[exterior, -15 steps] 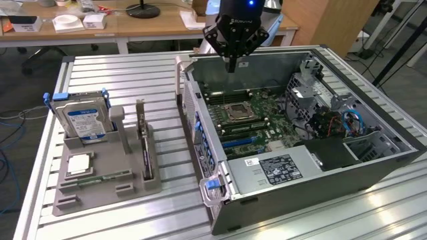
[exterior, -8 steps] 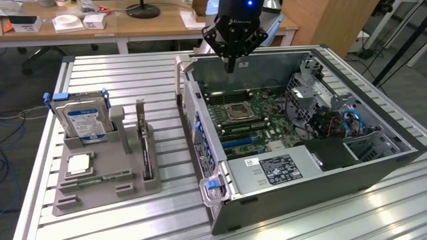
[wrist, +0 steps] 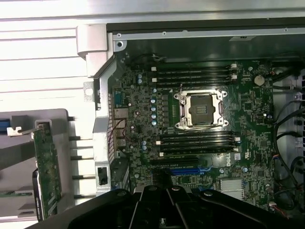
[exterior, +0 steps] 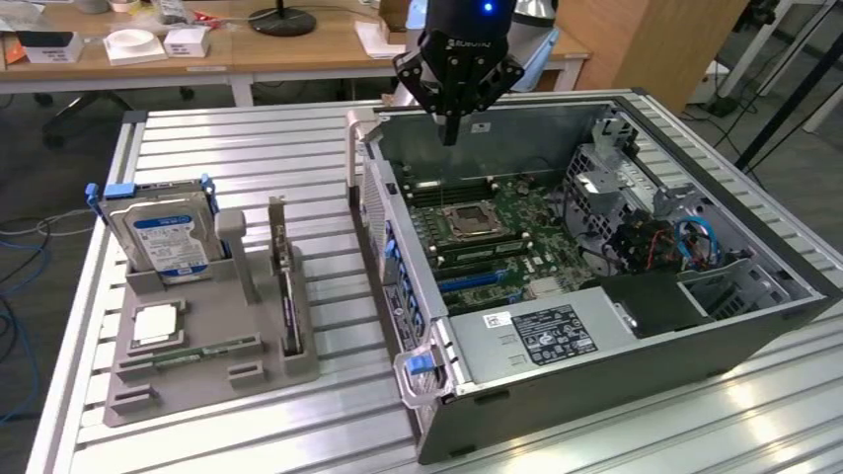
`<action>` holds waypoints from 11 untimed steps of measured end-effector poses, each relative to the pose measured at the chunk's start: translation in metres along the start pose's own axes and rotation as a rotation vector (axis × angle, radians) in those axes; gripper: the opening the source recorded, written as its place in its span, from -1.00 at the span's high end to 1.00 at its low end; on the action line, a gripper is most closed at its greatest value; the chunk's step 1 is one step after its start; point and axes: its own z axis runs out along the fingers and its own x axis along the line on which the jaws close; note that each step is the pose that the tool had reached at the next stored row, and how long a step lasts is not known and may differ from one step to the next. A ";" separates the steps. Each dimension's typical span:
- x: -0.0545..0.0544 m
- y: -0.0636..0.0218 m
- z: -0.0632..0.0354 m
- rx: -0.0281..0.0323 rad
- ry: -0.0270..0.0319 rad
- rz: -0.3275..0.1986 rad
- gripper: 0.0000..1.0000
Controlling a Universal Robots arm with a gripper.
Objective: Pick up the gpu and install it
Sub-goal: 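Reach for the gpu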
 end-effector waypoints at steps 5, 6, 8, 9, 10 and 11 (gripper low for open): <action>0.003 -0.0002 0.0007 0.0003 0.0034 0.000 0.79; 0.003 -0.0002 0.0007 0.0004 0.0041 0.000 0.79; 0.004 -0.0003 0.0010 0.0004 0.0053 0.000 0.79; 0.004 -0.0004 0.0011 0.0005 0.0060 0.000 0.79; 0.005 -0.0004 0.0013 0.0005 0.0068 0.000 0.79; 0.006 -0.0005 0.0014 0.0006 0.0073 0.000 0.79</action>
